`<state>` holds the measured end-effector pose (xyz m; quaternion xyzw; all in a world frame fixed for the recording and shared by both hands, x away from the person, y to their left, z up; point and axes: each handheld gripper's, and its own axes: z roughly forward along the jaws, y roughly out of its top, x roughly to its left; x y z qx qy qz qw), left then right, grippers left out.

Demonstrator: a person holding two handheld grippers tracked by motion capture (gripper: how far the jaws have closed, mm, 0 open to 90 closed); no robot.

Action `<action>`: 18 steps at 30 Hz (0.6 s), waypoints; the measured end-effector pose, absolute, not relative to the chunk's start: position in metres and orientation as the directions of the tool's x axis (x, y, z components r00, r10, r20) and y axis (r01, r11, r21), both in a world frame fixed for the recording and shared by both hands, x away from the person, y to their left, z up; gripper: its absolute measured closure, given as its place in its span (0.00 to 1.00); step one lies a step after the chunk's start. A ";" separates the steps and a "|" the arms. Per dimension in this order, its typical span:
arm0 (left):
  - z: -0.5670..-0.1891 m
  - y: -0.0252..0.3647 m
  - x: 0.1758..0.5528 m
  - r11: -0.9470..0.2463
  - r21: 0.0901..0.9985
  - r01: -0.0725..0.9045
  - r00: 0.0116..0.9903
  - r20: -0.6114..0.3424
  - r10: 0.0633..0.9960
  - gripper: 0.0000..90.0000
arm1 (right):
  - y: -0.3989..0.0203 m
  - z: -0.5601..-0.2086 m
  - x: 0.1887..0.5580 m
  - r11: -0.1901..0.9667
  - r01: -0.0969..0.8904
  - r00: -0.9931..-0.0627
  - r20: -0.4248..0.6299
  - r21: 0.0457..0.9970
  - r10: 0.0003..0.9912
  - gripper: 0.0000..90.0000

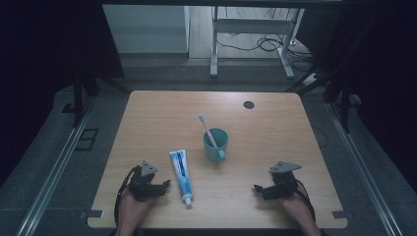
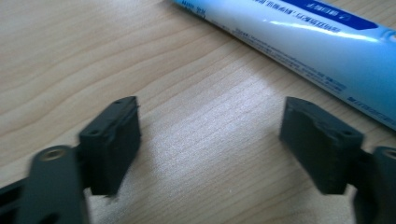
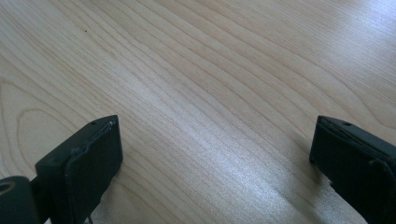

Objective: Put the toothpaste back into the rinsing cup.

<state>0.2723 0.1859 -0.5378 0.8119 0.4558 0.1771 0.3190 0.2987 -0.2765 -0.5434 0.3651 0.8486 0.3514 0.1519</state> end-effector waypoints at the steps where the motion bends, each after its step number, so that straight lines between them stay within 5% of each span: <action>1: -0.536 0.186 0.271 -0.378 0.685 0.623 0.524 -0.007 0.851 0.29 | -0.276 -0.543 0.299 0.486 0.513 -0.687 -0.001 0.707 0.727 0.02; 18: -0.517 0.174 0.266 -0.374 0.726 0.576 0.614 -0.083 0.785 0.88 | -0.277 -0.543 0.299 0.479 0.517 -0.679 -0.001 0.710 0.734 0.04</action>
